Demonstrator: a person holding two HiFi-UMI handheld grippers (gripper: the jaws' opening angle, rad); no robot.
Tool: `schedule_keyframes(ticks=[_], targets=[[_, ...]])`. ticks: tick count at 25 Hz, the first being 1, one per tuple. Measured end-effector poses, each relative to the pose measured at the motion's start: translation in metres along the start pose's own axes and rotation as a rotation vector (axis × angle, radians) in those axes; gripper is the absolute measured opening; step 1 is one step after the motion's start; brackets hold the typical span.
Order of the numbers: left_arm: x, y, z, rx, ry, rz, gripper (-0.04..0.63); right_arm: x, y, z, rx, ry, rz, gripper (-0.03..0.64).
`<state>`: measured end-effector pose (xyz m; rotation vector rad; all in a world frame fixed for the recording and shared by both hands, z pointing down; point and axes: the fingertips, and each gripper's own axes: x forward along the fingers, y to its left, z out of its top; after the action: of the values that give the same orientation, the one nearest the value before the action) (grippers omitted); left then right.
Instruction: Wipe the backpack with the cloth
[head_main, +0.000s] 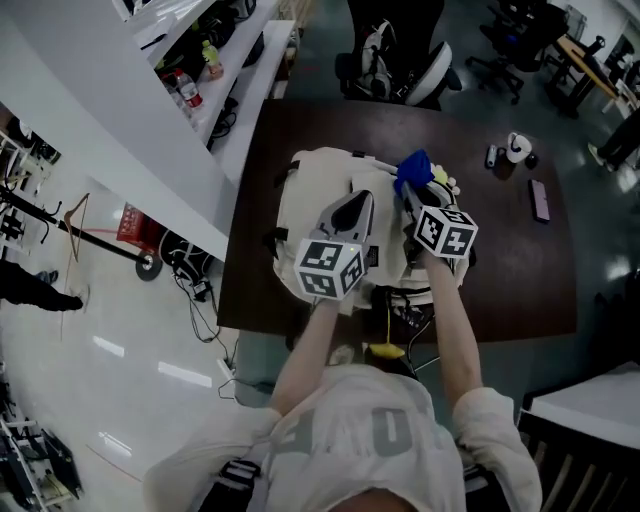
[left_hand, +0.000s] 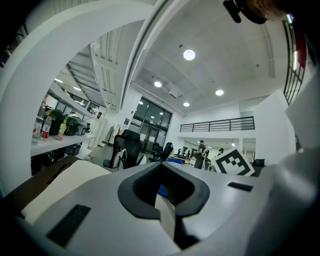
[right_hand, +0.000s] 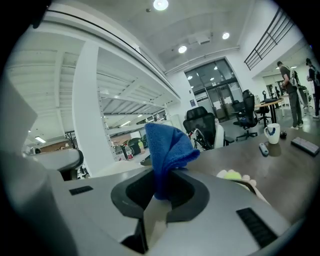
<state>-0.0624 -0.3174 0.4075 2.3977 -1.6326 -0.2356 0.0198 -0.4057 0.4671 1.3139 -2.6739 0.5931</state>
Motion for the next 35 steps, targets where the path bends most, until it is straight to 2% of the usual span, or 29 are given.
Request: schedule_keyframes(ticks=[7, 12, 22, 26, 30, 35], targets=[[-0.044, -0.016, -0.011, 0.003, 0.019, -0.046, 0.003, -0.060, 0.027, -0.031, 0.034, -0.025, -0.048, 0.043], [-0.074, -0.043, -0.022, 0.038, 0.031, -0.044, 0.003, -0.100, 0.050, -0.072, 0.030, 0.023, -0.033, 0.043], [-0.162, -0.092, -0.053, 0.028, 0.045, 0.101, 0.003, -0.167, 0.074, -0.126, 0.054, 0.079, 0.051, 0.043], [-0.199, -0.102, -0.074, 0.027, 0.075, 0.158, 0.003, -0.178, 0.063, -0.147, 0.039, 0.122, 0.055, 0.043], [-0.203, -0.099, -0.077, 0.013, 0.073, 0.183, 0.003, -0.183, 0.056, -0.146, 0.060, 0.109, 0.055, 0.043], [-0.168, -0.104, -0.066, 0.011, 0.028, 0.146, 0.003, -0.180, 0.051, -0.127, 0.029, 0.070, 0.073, 0.043]])
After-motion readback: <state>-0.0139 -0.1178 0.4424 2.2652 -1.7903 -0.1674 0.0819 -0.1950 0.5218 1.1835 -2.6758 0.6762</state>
